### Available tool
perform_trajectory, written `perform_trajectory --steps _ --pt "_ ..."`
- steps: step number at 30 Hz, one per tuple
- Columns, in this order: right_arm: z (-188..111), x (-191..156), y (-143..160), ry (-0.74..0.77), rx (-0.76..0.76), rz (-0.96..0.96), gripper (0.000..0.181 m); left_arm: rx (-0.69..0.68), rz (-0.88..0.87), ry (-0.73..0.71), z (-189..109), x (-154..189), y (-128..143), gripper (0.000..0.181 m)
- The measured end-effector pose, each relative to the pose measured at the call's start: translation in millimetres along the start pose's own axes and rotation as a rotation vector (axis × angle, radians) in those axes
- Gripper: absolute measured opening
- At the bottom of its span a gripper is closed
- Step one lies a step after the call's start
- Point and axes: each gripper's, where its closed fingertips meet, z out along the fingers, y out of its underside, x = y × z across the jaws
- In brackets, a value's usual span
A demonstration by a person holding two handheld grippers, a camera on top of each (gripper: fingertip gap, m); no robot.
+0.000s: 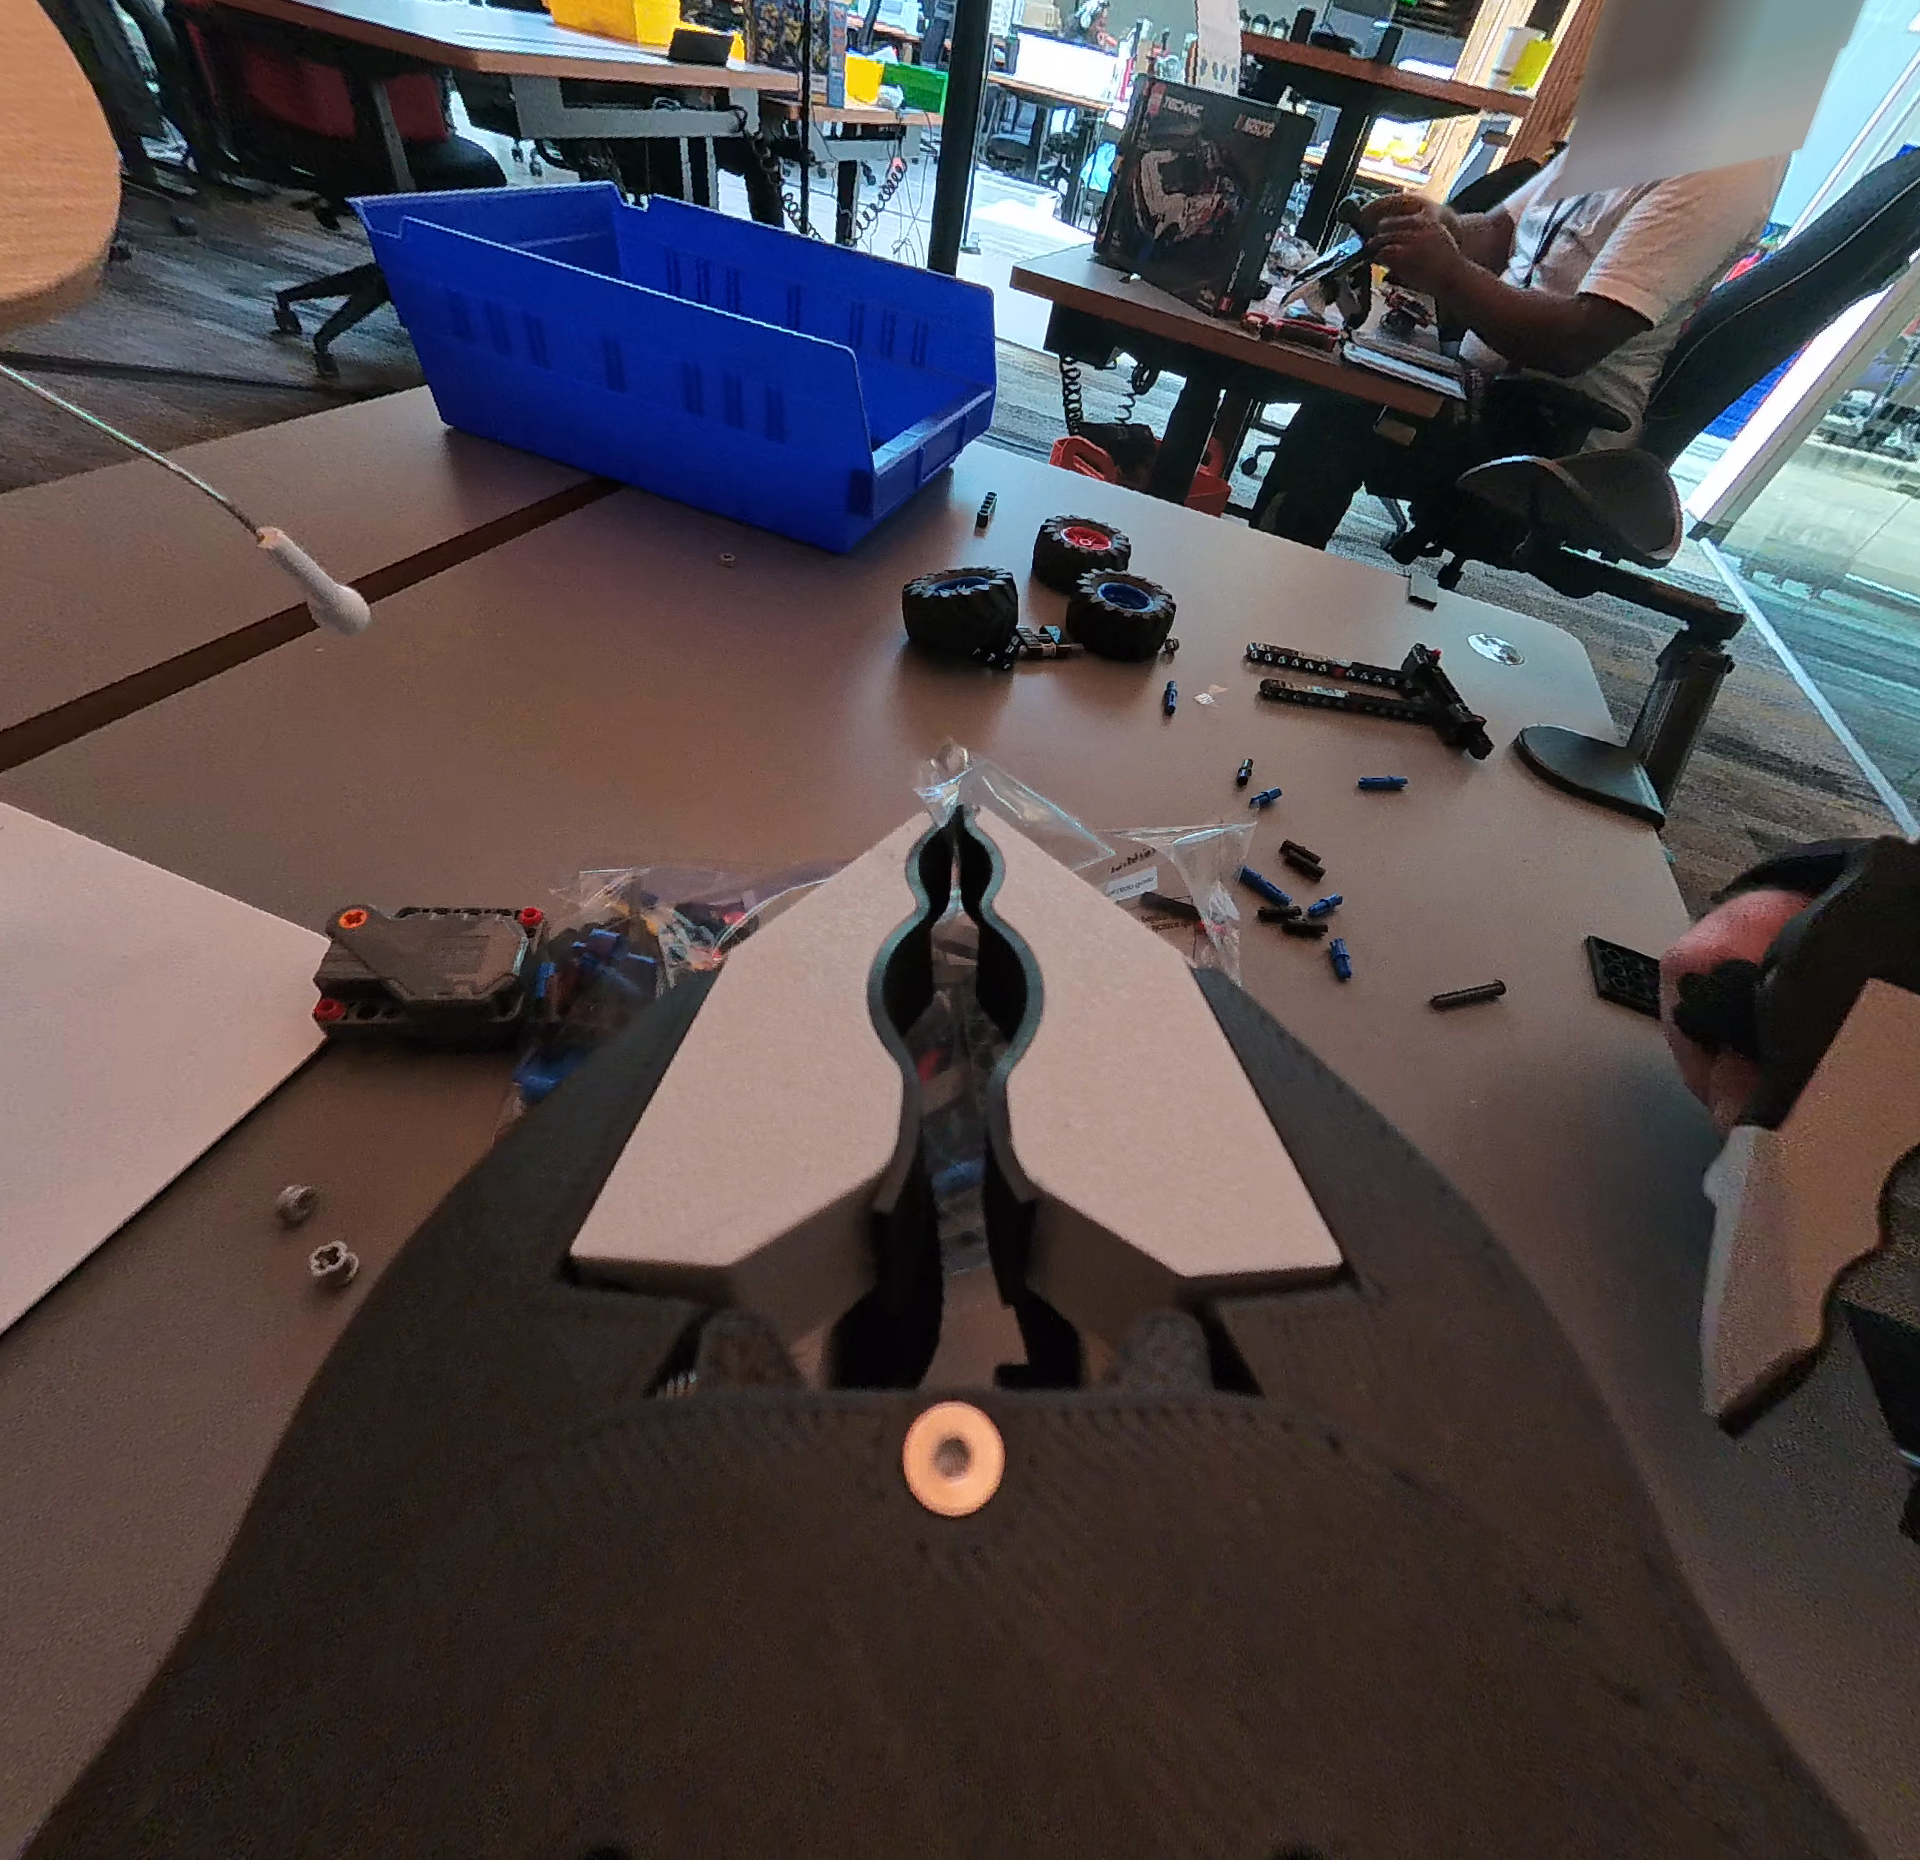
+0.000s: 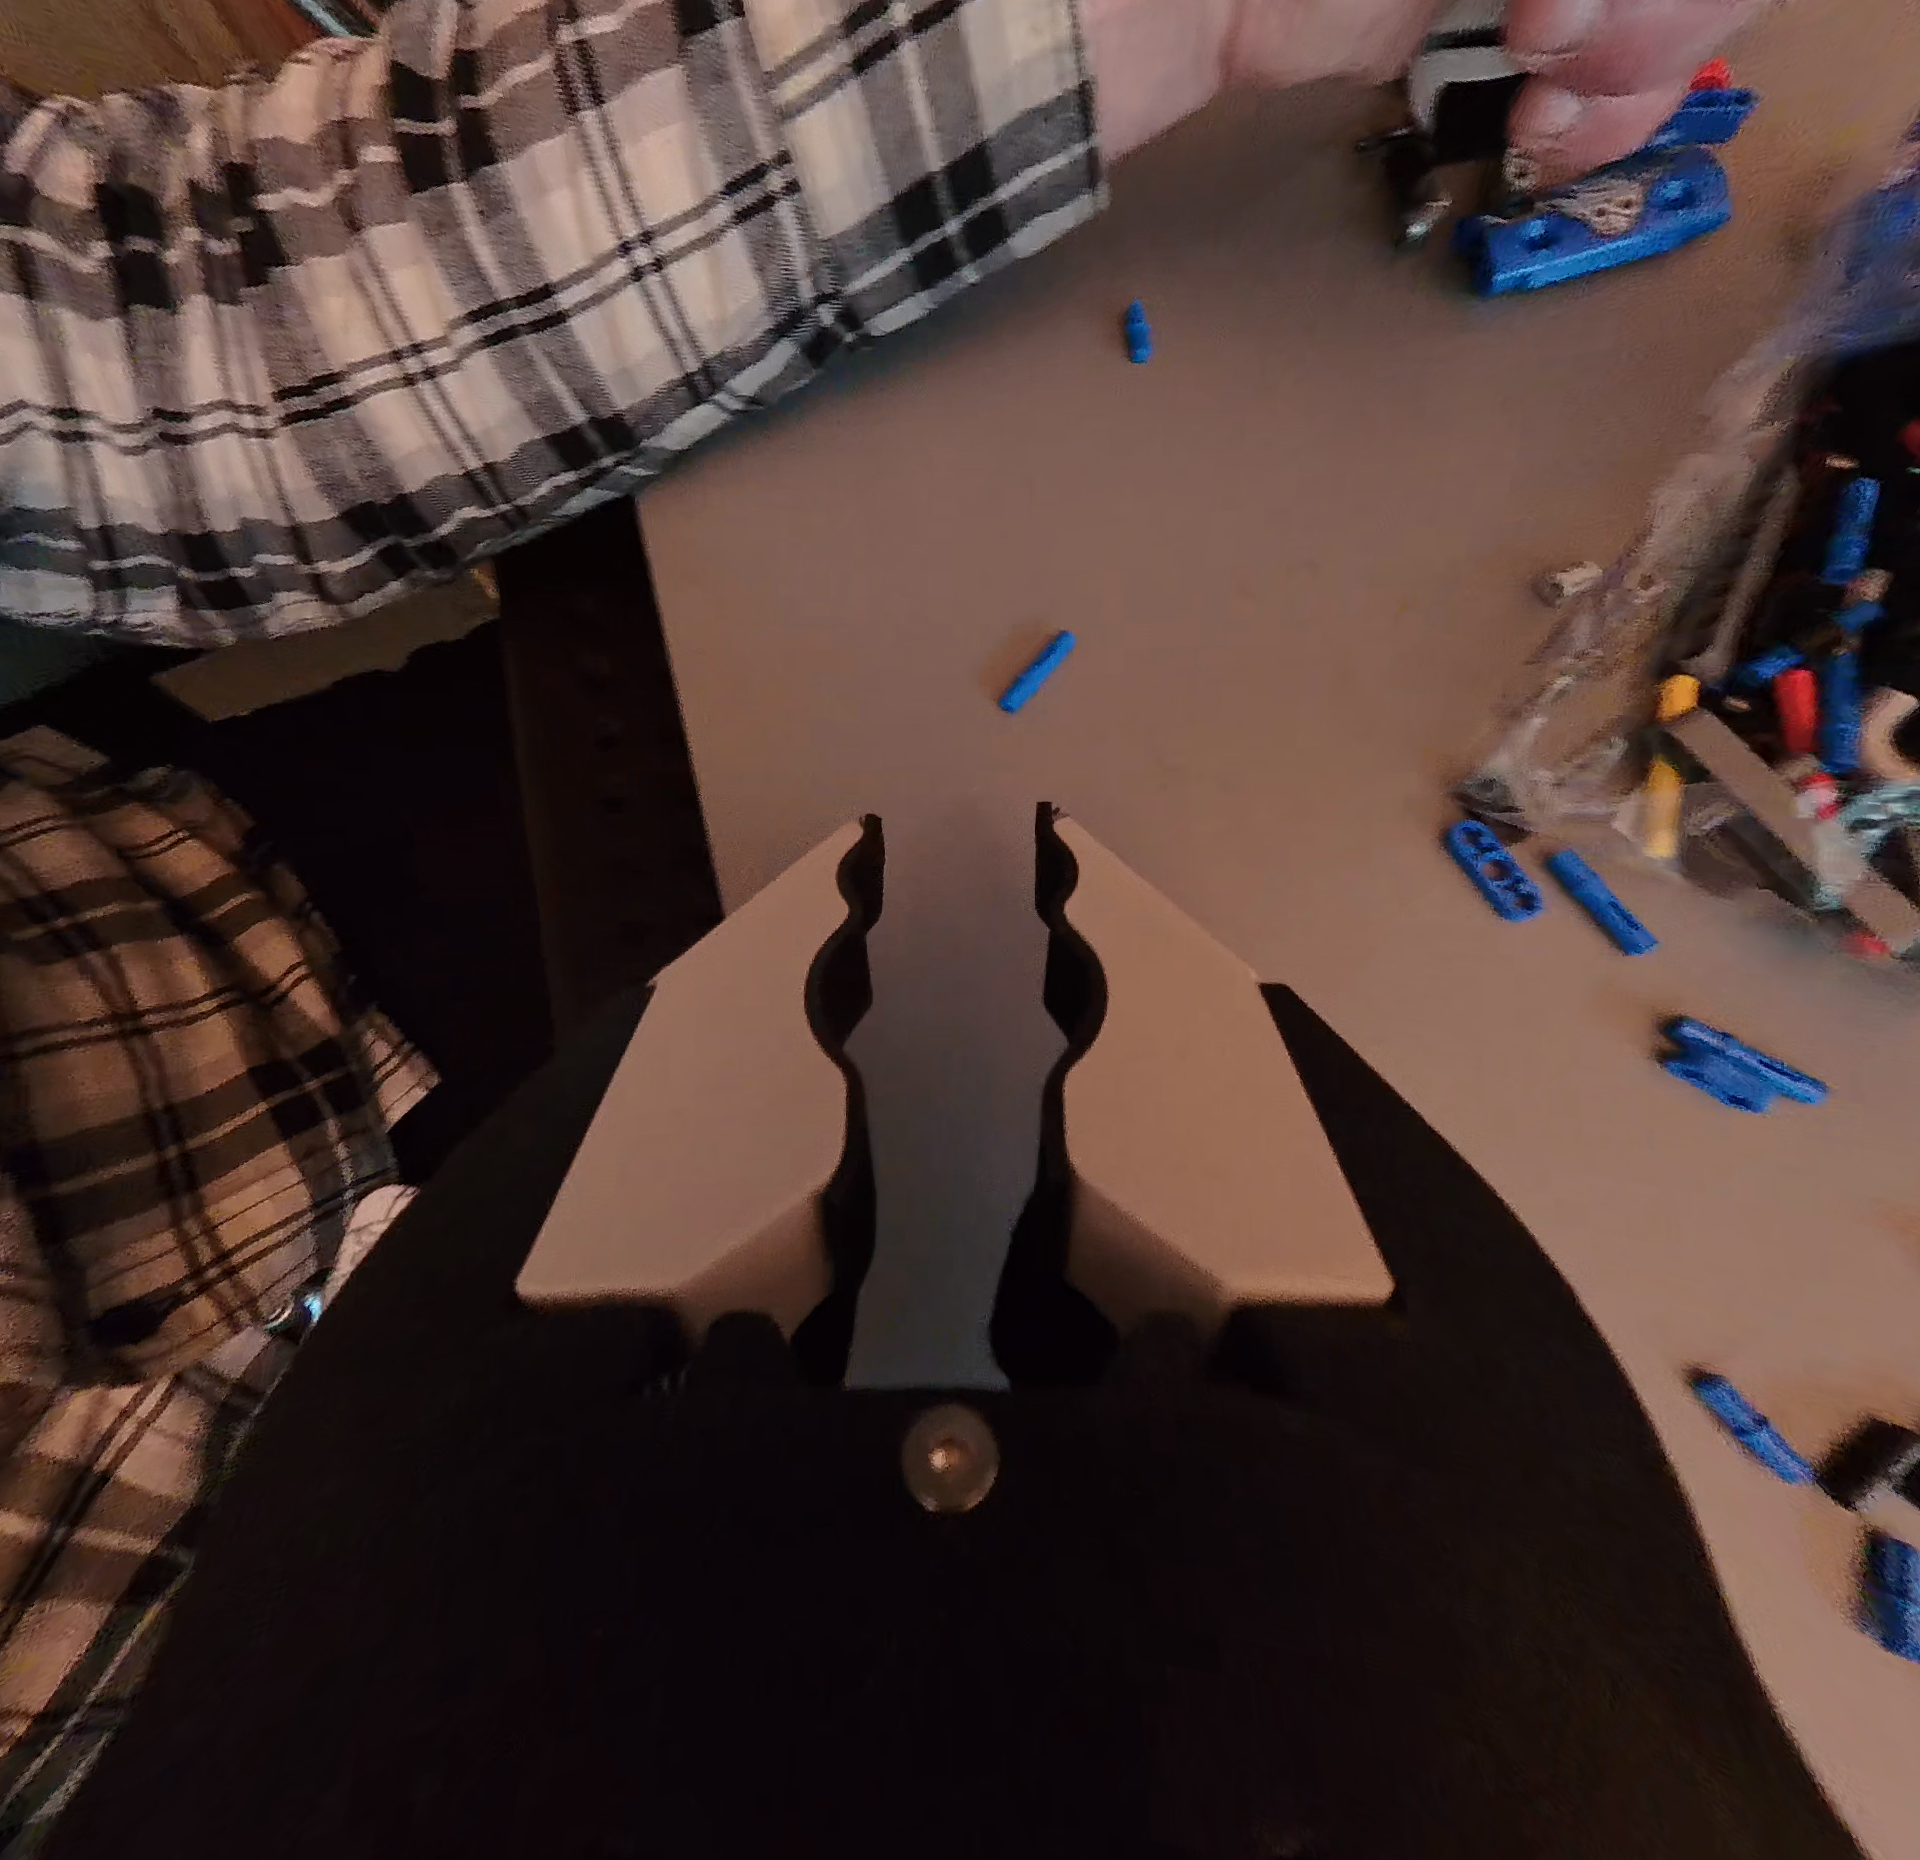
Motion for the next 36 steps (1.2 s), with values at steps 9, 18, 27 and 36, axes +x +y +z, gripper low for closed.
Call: perform_trajectory --steps 9,18,27,36 --pt "61.2 17.6 -12.3 0.098 -0.099 0.061 0.007 0.006 -0.002 -0.004 -1.8 -1.2 -0.4 0.0" --pt "-2.8 75.1 -44.0 0.305 0.013 0.045 0.002 0.008 0.003 0.002 -1.2 0.9 -2.5 0.0" --pt "1.6 100.0 -79.4 0.304 0.012 -0.068 0.015 0.008 -0.005 0.012 -3.2 0.7 -3.9 0.0" --pt "133.6 51.2 -76.9 0.046 -0.102 -0.095 0.013 -0.012 -0.002 0.027 -8.0 2.0 -2.3 0.0"
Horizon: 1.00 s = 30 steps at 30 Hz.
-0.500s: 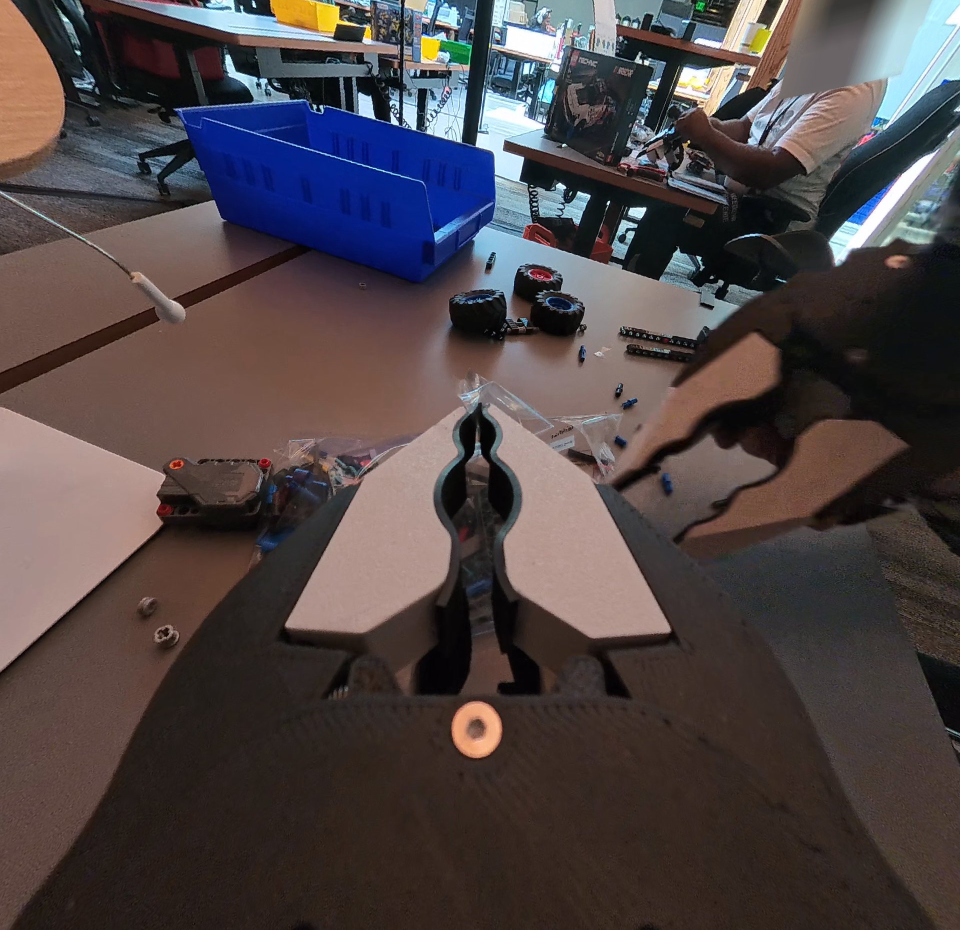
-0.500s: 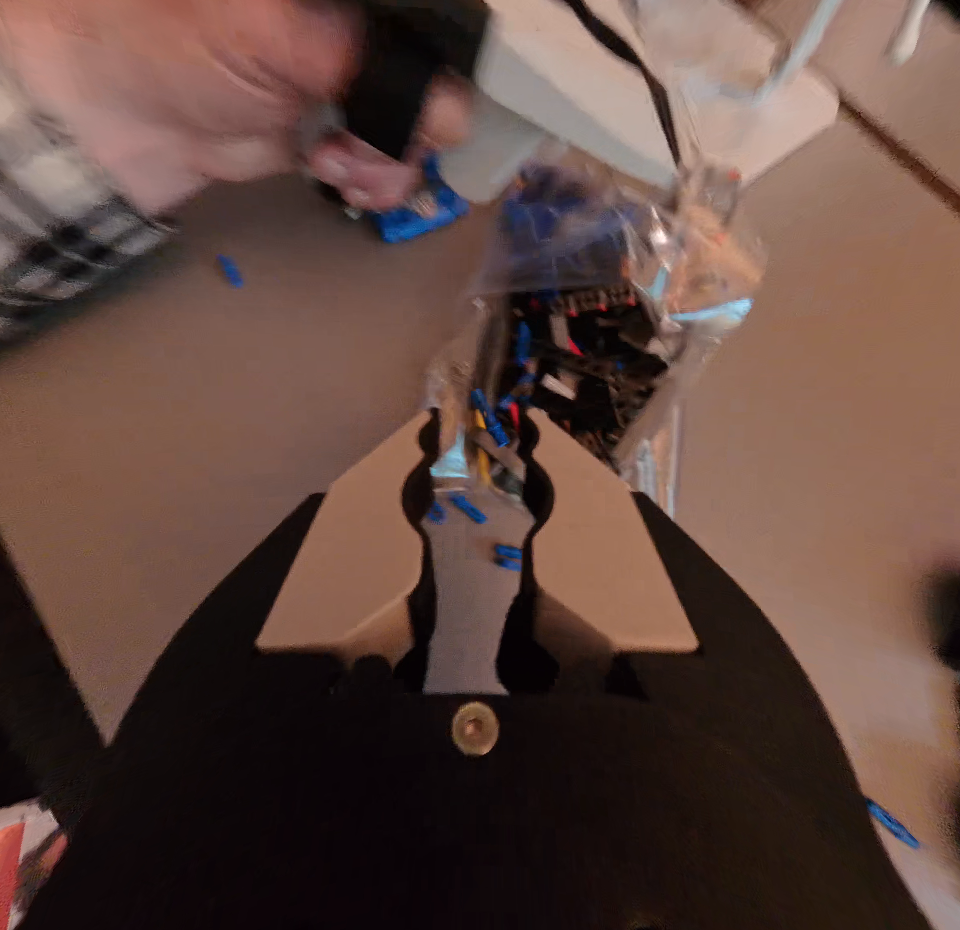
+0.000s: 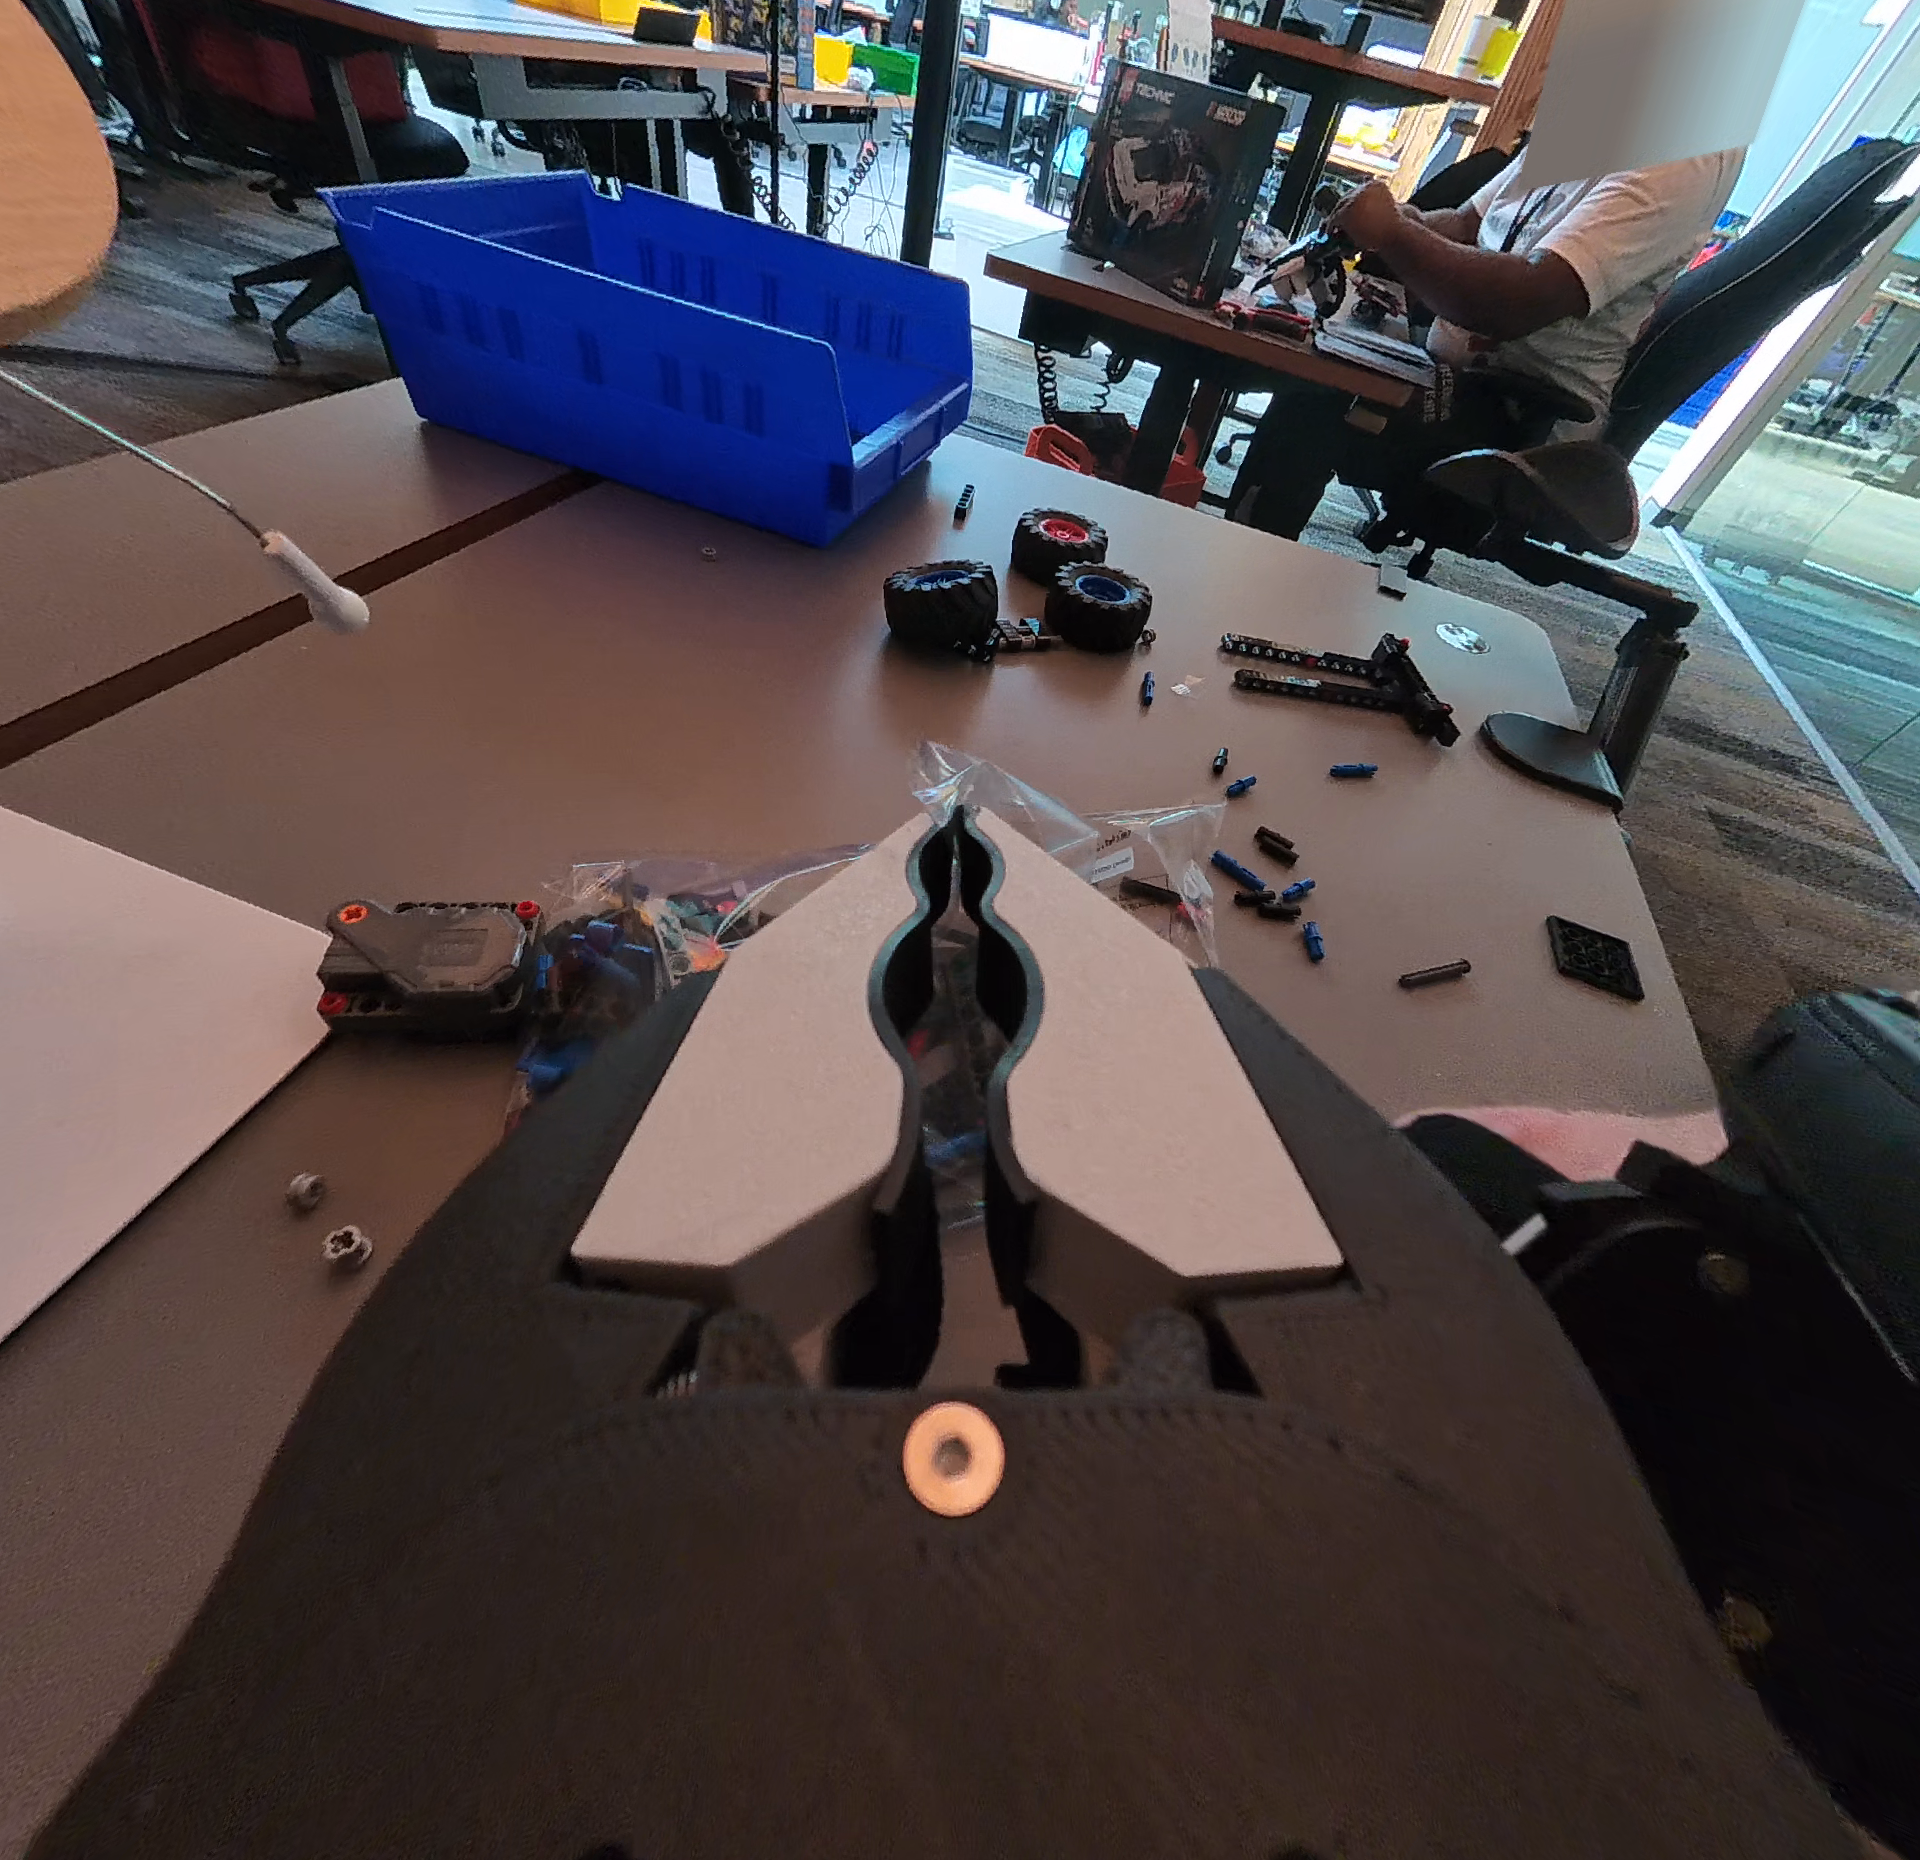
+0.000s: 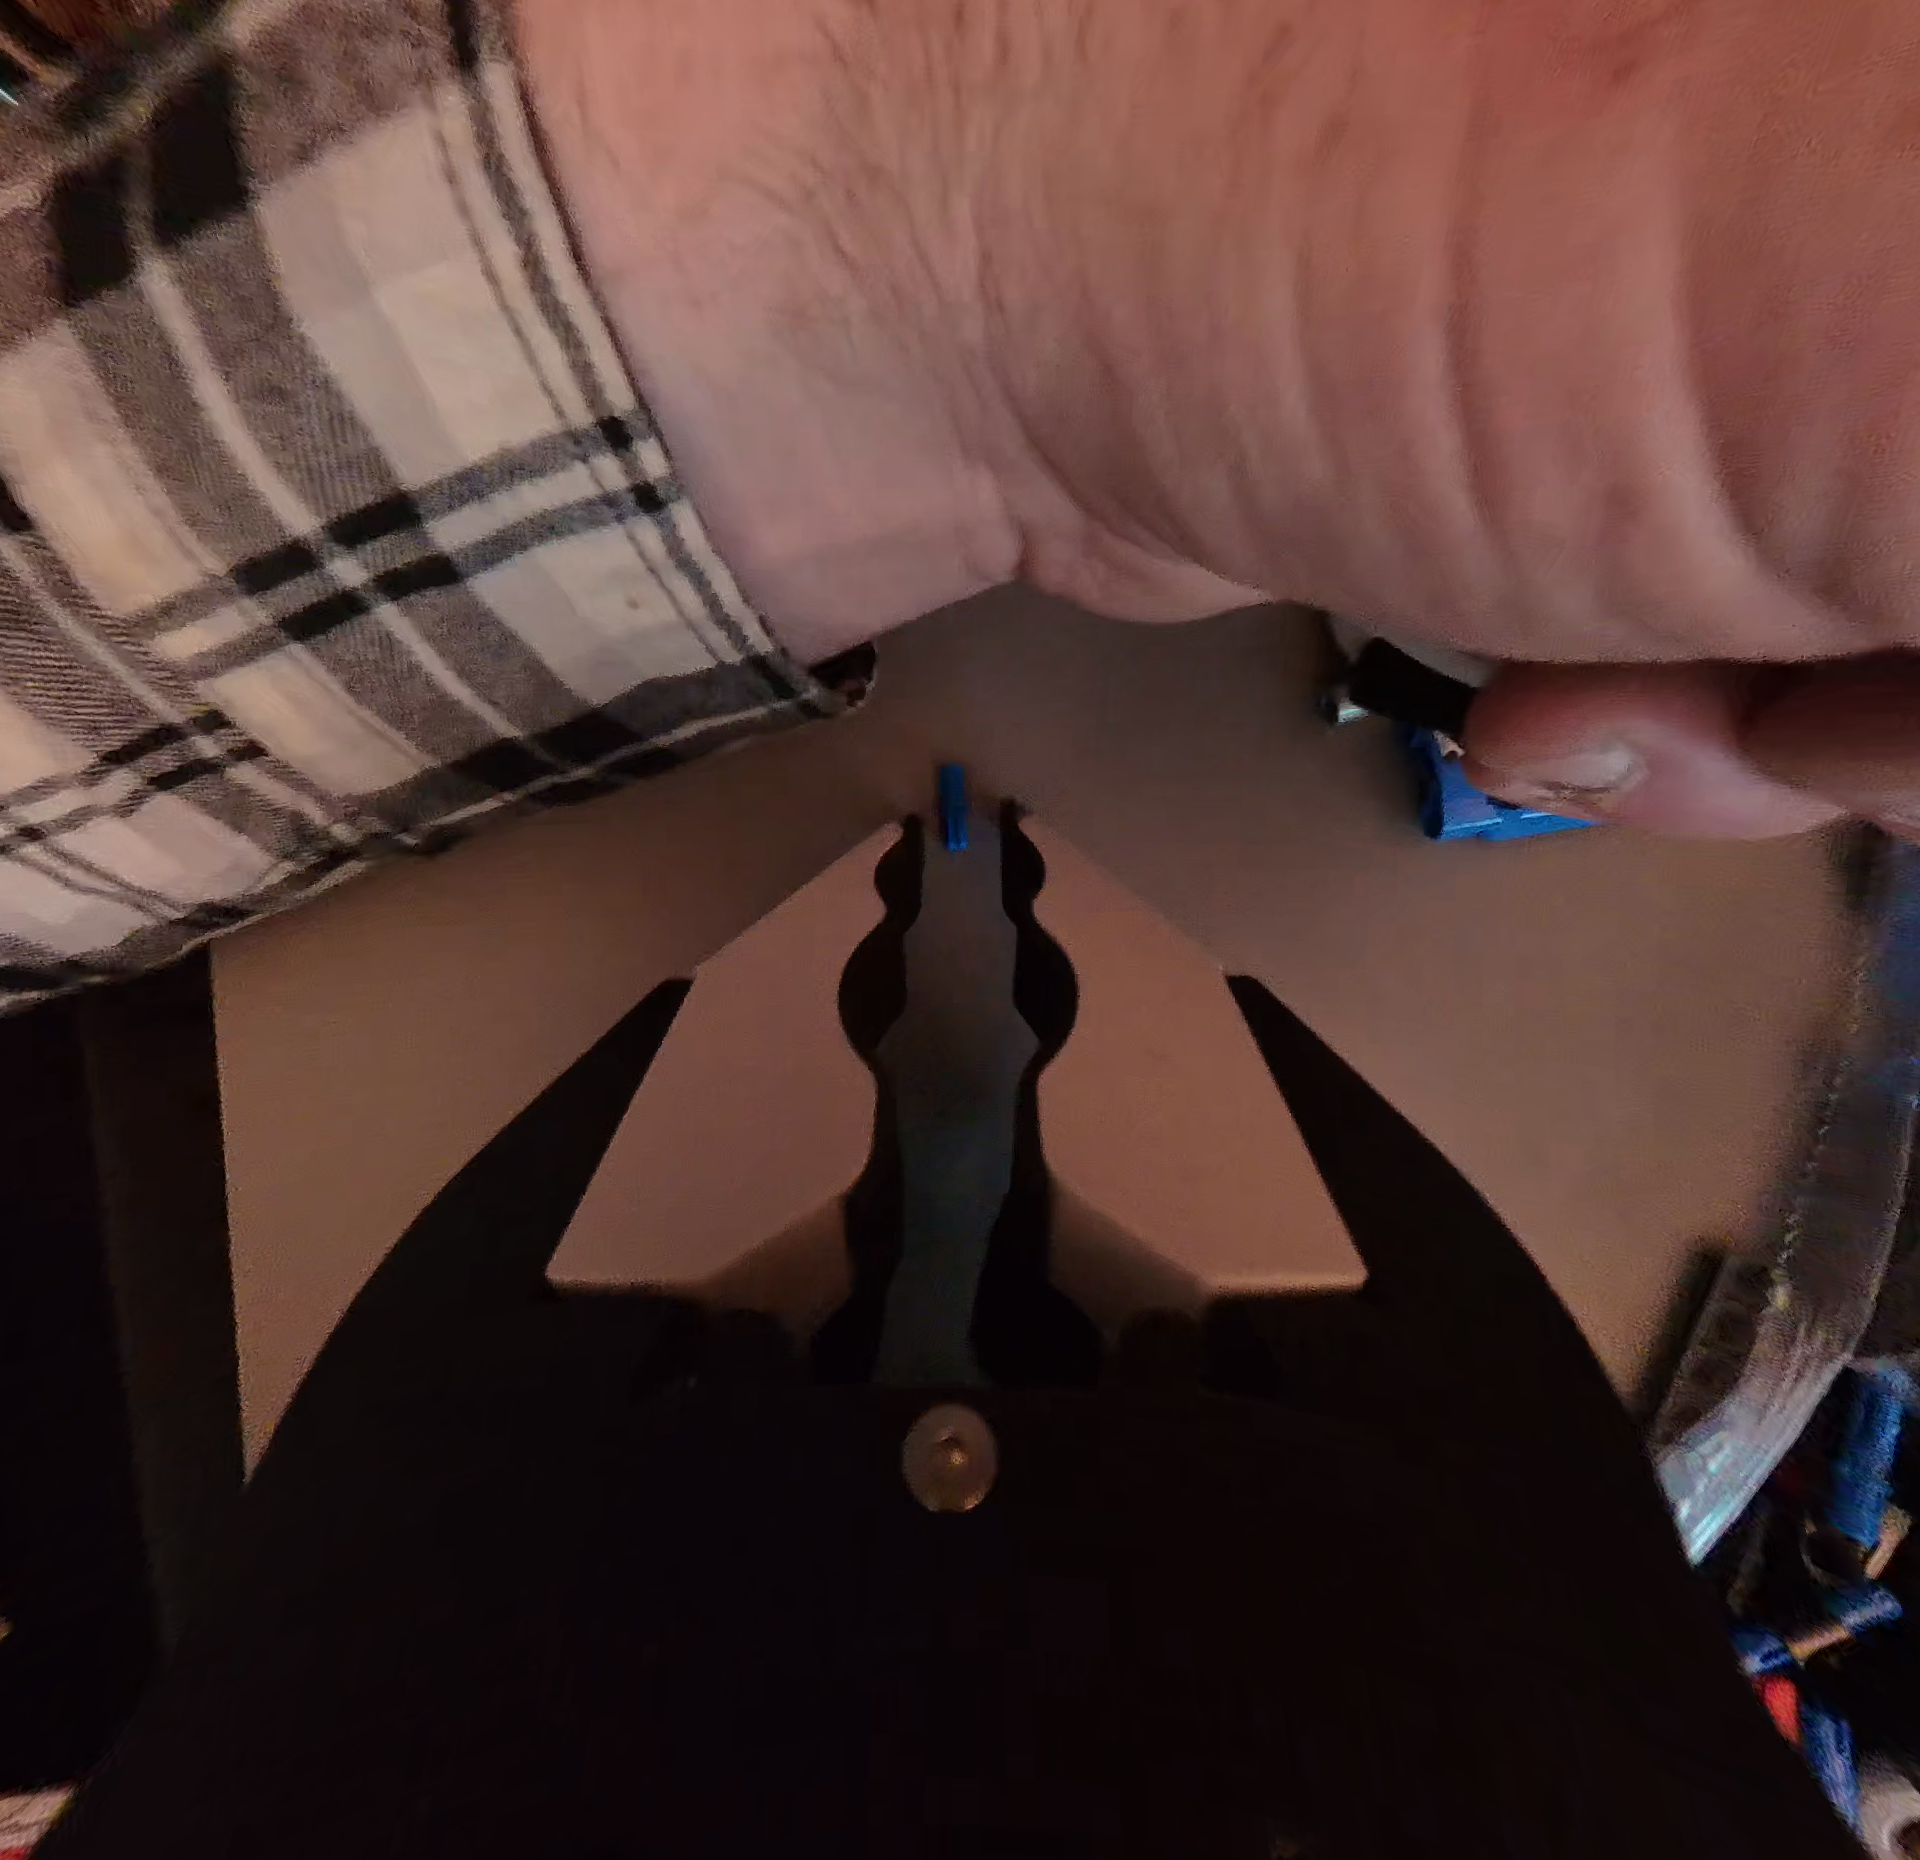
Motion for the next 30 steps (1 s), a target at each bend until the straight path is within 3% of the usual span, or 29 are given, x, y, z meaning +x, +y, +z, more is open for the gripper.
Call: perform_trajectory --steps 2,6,9,13,14,16,18,21,26,30 --pt "3.3 -1.1 -3.1 0.0 0.005 -0.004 0.002 -0.003 0.003 0.003 0.7 0.9 -0.4 0.0" --pt "-5.3 -1.3 -2.1 0.027 -0.005 -0.03 0.001 -0.012 0.011 0.0 2.1 1.5 0.9 0.0" --pt "-47.5 7.7 -7.2 0.087 0.065 -0.007 0.001 0.003 -0.001 -0.005 0.0 -1.0 -0.5 0.0" --pt "-116.6 64.1 1.5 0.276 0.136 0.072 0.001 0.017 -0.008 -0.005 0.5 -0.7 -3.1 0.0" --pt "-125.7 82.1 9.4 0.33 0.116 0.084 0.002 0.013 -0.005 -0.005 1.7 -0.3 -2.3 0.0" --pt "-130.0 105.5 26.3 0.371 0.051 0.105 0.033 0.003 0.0 -0.005 4.0 0.9 0.2 0.0" --pt "-140.1 112.6 35.7 0.421 0.003 0.076 0.028 -0.004 0.003 -0.008 4.7 0.9 1.9 0.0" --pt "-163.3 94.8 42.9 0.407 0.022 0.026 0.018 0.009 -0.001 -0.015 3.0 -1.7 -0.4 0.0" --pt "-161.5 68.3 104.3 0.223 -0.092 0.072 0.026 0.022 -0.008 -0.028 3.7 -4.7 -2.0 0.0" --pt "-134.0 71.9 117.1 0.173 -0.093 0.067 0.024 0.016 -0.008 -0.032 5.7 -5.4 0.9 0.0"
